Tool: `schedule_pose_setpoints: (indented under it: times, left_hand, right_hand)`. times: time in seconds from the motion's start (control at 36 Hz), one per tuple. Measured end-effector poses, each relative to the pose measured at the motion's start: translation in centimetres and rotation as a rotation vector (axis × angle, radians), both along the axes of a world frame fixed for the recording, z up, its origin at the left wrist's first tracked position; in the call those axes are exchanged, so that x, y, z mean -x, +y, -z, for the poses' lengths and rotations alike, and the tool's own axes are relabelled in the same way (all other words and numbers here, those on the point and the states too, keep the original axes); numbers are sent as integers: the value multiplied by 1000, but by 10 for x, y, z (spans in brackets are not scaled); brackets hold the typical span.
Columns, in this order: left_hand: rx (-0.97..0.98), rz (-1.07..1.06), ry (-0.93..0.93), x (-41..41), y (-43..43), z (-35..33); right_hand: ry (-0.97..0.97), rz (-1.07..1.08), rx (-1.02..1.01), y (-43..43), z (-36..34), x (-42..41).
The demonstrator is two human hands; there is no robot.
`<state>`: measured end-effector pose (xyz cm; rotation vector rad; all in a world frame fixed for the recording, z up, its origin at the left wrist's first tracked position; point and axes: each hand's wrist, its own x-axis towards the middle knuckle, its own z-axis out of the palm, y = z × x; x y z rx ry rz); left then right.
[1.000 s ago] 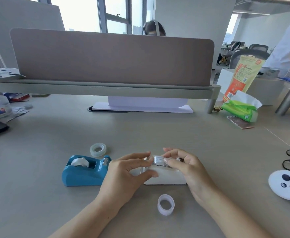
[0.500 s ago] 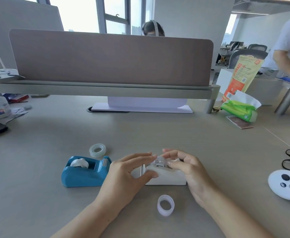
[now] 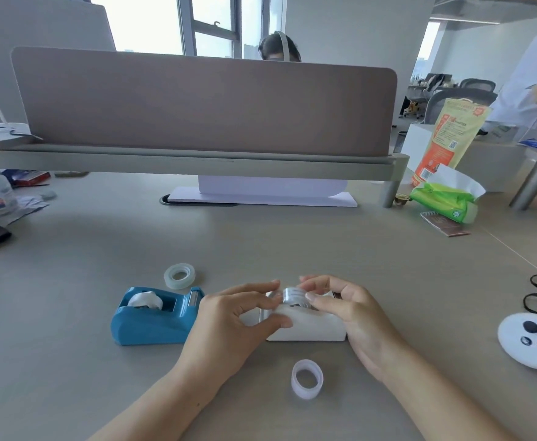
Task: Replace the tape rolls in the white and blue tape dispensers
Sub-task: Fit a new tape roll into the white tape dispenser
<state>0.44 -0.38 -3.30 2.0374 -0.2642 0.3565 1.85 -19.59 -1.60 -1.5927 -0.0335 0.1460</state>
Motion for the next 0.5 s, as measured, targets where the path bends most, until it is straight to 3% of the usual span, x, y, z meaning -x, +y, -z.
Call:
schedule_pose_setpoints:
  times: [0.28,0.5]
  left_hand:
    - [-6,31,-41,0,1,2]
    - [10,45,-44,3,-2,-1]
  right_hand:
    - [-29,121,64,10,-2,2]
    - [66,-44,31,-3,-11,-1]
